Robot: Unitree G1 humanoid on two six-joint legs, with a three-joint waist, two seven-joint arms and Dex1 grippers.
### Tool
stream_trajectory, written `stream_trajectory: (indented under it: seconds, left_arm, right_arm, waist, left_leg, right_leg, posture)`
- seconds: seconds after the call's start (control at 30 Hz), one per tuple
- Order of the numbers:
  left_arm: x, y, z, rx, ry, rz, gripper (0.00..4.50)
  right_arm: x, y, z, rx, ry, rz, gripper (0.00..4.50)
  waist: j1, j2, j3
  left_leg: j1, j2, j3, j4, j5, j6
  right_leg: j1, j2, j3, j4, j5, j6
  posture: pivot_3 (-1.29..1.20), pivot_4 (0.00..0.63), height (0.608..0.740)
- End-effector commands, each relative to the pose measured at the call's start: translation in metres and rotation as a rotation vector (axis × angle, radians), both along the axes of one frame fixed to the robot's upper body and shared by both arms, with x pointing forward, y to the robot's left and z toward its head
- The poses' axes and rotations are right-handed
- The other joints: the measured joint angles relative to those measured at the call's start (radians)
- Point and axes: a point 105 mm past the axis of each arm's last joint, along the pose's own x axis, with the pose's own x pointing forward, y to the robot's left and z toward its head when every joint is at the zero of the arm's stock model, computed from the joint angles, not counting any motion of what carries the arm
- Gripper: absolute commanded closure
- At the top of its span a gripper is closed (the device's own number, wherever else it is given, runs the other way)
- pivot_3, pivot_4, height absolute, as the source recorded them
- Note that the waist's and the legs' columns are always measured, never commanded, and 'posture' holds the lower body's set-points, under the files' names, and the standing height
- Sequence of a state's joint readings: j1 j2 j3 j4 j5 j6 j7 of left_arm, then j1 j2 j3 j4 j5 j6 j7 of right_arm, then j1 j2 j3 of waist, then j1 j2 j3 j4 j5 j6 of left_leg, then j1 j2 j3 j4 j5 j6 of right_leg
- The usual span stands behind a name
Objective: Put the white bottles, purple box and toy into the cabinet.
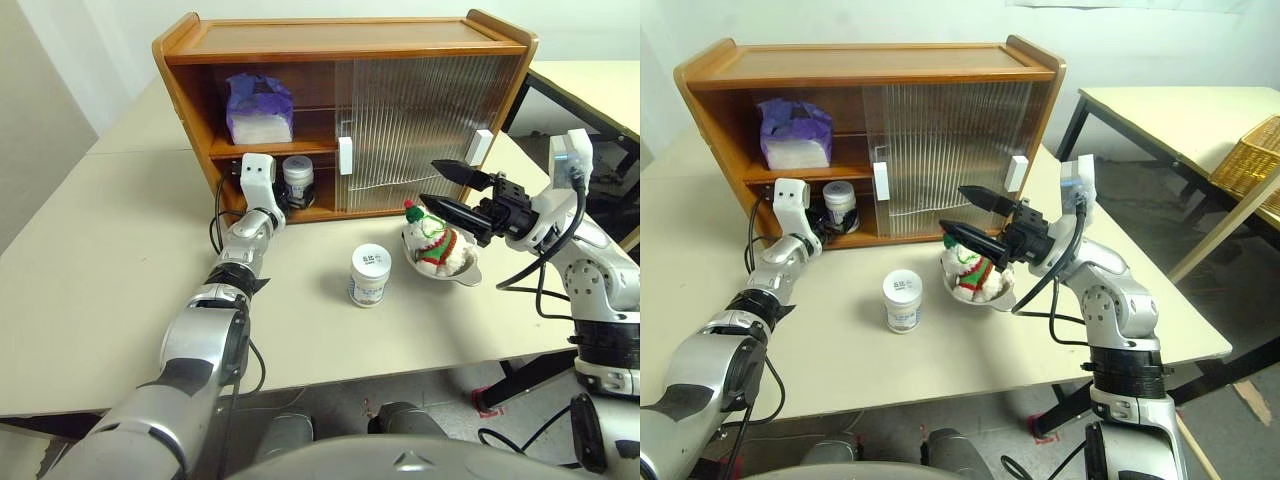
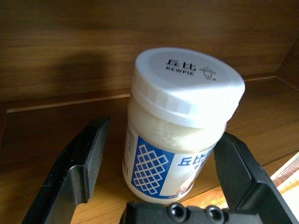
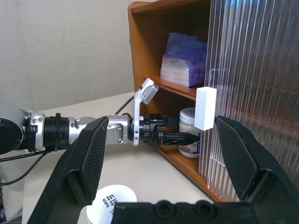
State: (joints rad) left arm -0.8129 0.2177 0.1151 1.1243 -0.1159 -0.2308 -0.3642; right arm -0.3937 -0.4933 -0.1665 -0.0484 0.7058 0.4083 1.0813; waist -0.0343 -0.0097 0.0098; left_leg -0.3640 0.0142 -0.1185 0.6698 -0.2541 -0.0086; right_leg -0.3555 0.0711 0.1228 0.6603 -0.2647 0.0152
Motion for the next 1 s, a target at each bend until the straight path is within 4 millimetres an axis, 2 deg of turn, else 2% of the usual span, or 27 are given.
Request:
stream_trajectory:
  seconds: [0.03,0.23,0.53,0.67,0.9,1.0]
  left_arm:
    - [-0.006,-0.002,0.002,-0.025,-0.041,-0.035,0.05]
    - [-0.02,0.004,0.003,-0.051,-0.072,-0.053,0.05]
    - [-0.049,0.035,0.0,-0.07,-0.076,0.073,0.05]
    - [-0.052,0.043,-0.005,-0.076,-0.056,0.116,0.95]
    - [-0.04,0.045,-0.012,-0.08,-0.02,0.161,3.52]
    - [-0.034,0.045,-0.013,-0.087,-0.012,0.176,4.47]
  right_arm:
    - [-0.001,0.006,0.0,-0.003,0.002,0.028,0.0]
    - [-0.001,0.007,0.0,-0.002,0.003,0.034,0.0]
    - [-0.002,0.007,-0.002,-0.005,0.01,0.042,0.0]
    - [-0.001,0.008,-0.001,-0.006,0.011,0.048,0.0]
    - [0.0,0.007,0.001,-0.01,0.006,0.046,0.0]
    - [-0.001,0.005,0.002,-0.014,0.007,0.042,0.0]
  waist:
    - [0.0,0.0,0.0]
    - [0.0,0.0,0.0]
    - [0.001,0.0,0.0]
    - [0.005,0.0,0.0]
    - [0.009,0.0,0.0]
    - [0.009,0.0,0.0]
  left_leg:
    - [0.0,0.0,0.0,0.0,0.0,0.0]
    - [0.0,-0.001,0.0,0.0,0.0,0.0]
    - [0.0,-0.002,0.001,0.0,0.0,0.0]
    - [0.0,-0.002,0.0,0.0,0.0,0.0]
    - [0.0,-0.001,0.0,0.0,0.0,0.0]
    - [0.0,-0.001,0.0,0.0,0.0,0.0]
  right_leg:
    - [0.0,0.0,0.0,0.0,0.0,0.0]
    - [0.0,0.0,0.0,0.0,0.0,0.0]
    - [0.0,0.0,0.0,0.0,-0.001,-0.001]
    - [0.0,0.0,0.0,0.0,0.0,-0.003]
    - [0.0,-0.001,0.0,0.0,0.0,-0.004]
    - [0.0,-0.001,0.001,0.0,0.001,-0.004]
  posture:
    - [-0.07,0.0,0.74]
    - [-0.06,0.0,0.74]
    - [-0.05,0.0,0.74]
    - [-0.04,0.0,0.74]
    - [-0.05,0.0,0.74]
    - [-0.05,0.0,0.74]
